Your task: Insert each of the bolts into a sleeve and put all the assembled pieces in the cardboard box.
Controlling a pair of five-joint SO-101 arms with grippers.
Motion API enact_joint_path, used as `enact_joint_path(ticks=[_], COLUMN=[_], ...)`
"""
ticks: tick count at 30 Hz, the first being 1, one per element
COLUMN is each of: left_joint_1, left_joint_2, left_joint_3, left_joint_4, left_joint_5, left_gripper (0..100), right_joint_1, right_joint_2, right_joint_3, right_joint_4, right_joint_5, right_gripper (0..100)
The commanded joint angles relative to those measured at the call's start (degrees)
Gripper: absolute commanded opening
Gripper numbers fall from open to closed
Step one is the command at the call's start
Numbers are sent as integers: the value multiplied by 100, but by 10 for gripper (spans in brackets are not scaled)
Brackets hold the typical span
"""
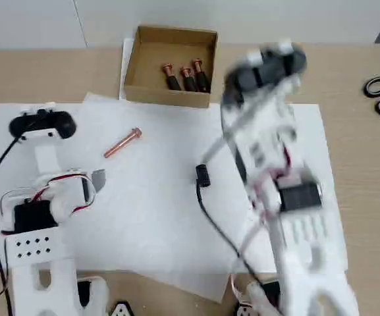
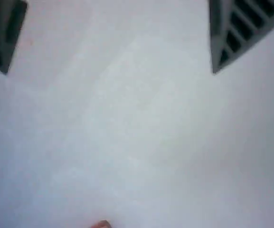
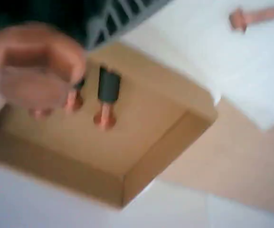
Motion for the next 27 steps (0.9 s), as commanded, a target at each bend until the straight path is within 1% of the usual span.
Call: enact_joint_path(ticks=[1, 6, 11, 13, 21, 27], left_joint_1=[-132, -105, -123, -123, -105, -105], left_joint_2=[-70, -70, -70, -70, -70, -70], left_joint_3=[-233, -224, -224, -224, -224, -224], left_joint_4=[44, 308, 615, 703, 800, 800], left_joint_5=[-35, -35, -35, -35, -44, -44], left_gripper=[257, 257, 257, 257, 257, 257], right_joint_1=[48, 13, 4, -40, -295, -330], right_joint_2=[1921, 4189, 6281, 7002, 9077, 9956], right_joint_3=[-1837, -3622, -5125, -5644, -7508, -8211], right_joint_4=[-690, -1587, -2905, -3275, -3345, -3336], right_joint_5=[53, 35, 35, 44, 44, 44], right_gripper=[4, 4, 4, 4, 4, 8])
